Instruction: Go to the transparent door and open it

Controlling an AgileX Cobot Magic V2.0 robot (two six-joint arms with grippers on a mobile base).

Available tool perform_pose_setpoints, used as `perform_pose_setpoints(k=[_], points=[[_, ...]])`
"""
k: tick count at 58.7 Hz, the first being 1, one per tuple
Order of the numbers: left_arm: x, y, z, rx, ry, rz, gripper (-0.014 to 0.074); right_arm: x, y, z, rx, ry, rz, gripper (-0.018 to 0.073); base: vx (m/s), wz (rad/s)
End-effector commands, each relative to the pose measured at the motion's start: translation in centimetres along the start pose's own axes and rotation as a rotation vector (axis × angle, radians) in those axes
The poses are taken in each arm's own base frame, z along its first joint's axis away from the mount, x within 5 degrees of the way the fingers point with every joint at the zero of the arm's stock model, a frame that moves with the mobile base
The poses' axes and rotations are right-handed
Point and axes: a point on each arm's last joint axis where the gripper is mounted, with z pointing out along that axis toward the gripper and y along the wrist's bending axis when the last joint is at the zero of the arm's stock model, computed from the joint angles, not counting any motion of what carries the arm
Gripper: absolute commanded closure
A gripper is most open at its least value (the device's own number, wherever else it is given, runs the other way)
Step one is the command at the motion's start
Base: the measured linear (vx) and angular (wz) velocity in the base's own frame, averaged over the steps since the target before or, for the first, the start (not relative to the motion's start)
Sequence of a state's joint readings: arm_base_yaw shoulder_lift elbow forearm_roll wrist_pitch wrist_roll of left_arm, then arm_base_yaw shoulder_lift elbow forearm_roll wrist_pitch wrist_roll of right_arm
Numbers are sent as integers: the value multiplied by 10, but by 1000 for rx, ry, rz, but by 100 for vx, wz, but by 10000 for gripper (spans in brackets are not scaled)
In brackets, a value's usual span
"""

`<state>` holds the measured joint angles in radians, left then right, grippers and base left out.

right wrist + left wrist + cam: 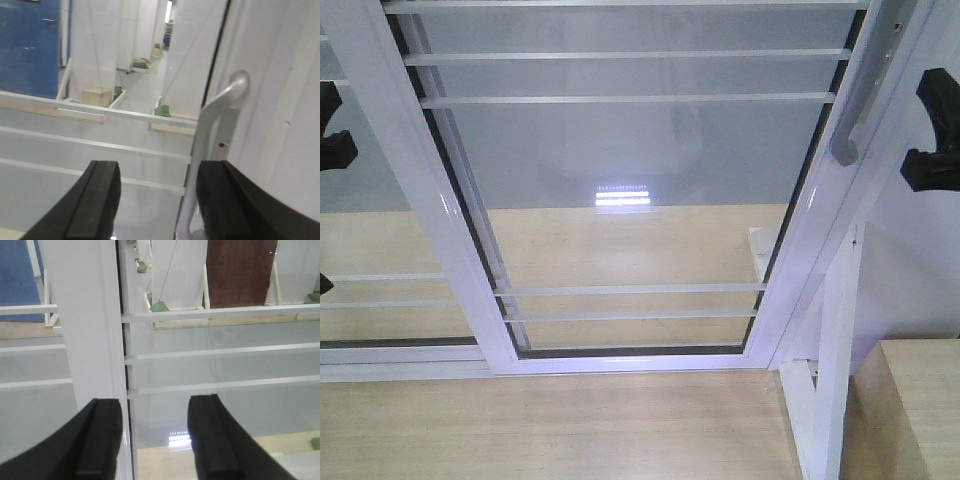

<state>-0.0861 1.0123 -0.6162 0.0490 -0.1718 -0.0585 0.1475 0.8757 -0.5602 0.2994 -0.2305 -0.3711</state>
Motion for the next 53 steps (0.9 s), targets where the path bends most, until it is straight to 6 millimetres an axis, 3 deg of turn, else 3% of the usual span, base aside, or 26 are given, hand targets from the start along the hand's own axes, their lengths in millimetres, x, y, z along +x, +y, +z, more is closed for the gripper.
perform_pose_setpoints(k=[1,12,38,53], points=[[-21,-2,-3,10,-126,-11,150,-13,-16,11,112,-106,9,139,0,0],[-21,-2,-3,10,-126,-11,150,0,-30,42,188,-64,-12,139,0,0],[-21,-2,-3,10,-125,-11,150,17,-38,150,163,27,-74,139,0,0],[-21,-2,-3,10,-125,-11,150,27,-40,187,164,34,-75,140,0,0]])
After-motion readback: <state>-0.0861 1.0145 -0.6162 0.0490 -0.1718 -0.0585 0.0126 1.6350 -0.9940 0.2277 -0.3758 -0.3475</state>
